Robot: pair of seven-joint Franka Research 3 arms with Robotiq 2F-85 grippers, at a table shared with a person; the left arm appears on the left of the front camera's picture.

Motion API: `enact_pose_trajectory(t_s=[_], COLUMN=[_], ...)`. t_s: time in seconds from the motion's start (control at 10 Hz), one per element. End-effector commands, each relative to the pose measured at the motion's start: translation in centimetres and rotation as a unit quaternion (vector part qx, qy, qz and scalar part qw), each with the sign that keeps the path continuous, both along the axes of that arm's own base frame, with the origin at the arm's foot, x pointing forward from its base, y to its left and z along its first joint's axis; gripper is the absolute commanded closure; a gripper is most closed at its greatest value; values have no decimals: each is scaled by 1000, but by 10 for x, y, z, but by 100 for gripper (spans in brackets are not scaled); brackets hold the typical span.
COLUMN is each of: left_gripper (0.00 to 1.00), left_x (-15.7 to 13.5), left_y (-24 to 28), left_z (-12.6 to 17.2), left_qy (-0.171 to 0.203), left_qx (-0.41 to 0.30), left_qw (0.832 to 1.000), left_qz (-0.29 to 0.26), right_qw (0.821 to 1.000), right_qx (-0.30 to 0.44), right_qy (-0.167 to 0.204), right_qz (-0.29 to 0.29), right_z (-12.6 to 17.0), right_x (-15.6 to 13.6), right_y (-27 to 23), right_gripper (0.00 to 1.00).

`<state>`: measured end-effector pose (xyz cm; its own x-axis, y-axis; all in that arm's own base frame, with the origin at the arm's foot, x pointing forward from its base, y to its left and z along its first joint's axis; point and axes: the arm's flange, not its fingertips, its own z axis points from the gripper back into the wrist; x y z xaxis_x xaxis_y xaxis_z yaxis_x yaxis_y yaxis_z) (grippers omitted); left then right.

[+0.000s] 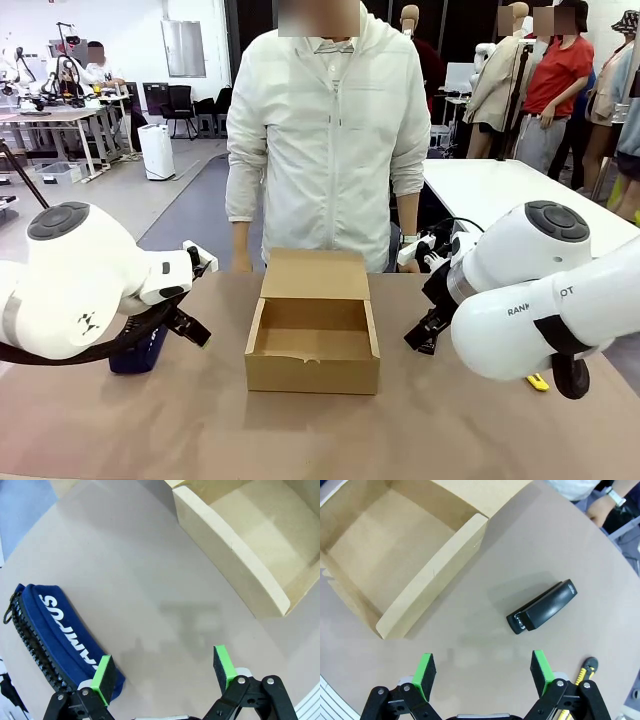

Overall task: Pack the items into the box.
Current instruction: Pick up the item indicated by the person and place it inside the Mailer Box.

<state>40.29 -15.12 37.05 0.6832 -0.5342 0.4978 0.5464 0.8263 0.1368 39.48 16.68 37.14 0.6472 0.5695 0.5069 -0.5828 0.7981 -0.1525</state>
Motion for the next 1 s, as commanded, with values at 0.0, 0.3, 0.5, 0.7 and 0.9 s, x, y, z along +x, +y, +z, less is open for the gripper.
enact_pose_trajectory(t_s=[0.0,0.3,0.5,0.7,0.9], left_gripper=[0,0,0,0,0], left_x=[0,-1,-12,-25,-66], left_y=[0,-4,25,94,205], left_z=[0,26,98,166,193], left_qy=[0,96,216,241,172], left_qx=[0,-66,-176,-347,-517], left_qw=[1000,992,958,906,835], left_qz=[0,46,65,23,74], right_qw=[1000,994,949,901,858], right_qx=[0,94,270,403,488], right_qy=[0,63,149,146,112], right_qz=[0,3,-58,-73,-117], right_z=[0,26,97,176,210], right_x=[0,0,-15,-52,-90], right_y=[0,-7,-25,-82,-170], right_gripper=[0,0,0,0,0])
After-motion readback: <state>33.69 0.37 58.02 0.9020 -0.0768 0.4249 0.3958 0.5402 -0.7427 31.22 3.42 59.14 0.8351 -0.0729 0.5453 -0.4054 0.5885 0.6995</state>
